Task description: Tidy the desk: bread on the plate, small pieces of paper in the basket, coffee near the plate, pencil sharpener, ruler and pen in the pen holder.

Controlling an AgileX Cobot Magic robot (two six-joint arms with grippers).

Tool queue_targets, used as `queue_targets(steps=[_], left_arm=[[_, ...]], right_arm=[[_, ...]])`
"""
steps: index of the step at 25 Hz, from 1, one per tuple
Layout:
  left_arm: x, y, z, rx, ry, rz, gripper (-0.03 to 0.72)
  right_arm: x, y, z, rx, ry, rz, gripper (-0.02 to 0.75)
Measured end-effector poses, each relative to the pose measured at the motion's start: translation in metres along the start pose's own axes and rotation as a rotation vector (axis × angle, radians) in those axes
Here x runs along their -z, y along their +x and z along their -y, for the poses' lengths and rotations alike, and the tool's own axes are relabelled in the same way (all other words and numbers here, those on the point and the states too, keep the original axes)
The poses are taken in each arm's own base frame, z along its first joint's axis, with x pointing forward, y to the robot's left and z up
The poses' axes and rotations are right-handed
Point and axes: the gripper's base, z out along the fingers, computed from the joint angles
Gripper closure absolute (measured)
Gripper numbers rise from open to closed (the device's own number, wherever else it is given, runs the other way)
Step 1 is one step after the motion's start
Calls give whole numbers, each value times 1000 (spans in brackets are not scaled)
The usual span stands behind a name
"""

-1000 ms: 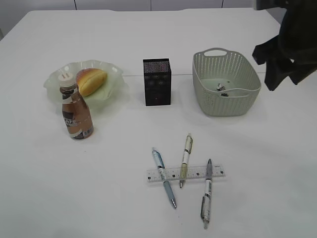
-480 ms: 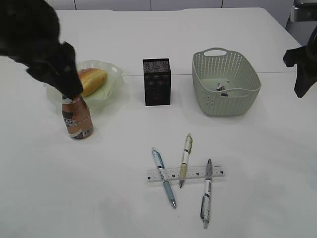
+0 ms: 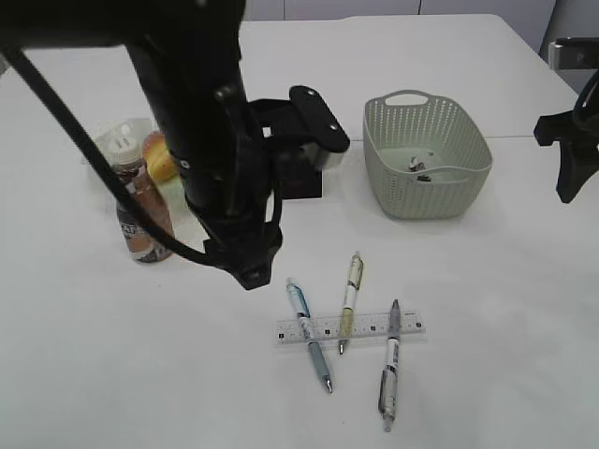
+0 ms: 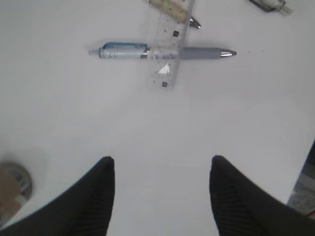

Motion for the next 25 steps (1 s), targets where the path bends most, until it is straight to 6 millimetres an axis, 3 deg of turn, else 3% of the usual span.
queue_targets(steps=[10, 18, 25], left_arm=[[-72, -28, -3, -40, 44, -35, 240], [-85, -66, 11, -81, 95, 47, 231], [-98, -72, 12, -102, 106, 44, 224]], right_arm=[[-1, -1, 5, 14, 51, 3, 336], [-1, -1, 6, 20, 65, 6, 336], [-1, -1, 6, 18, 68, 6, 336]])
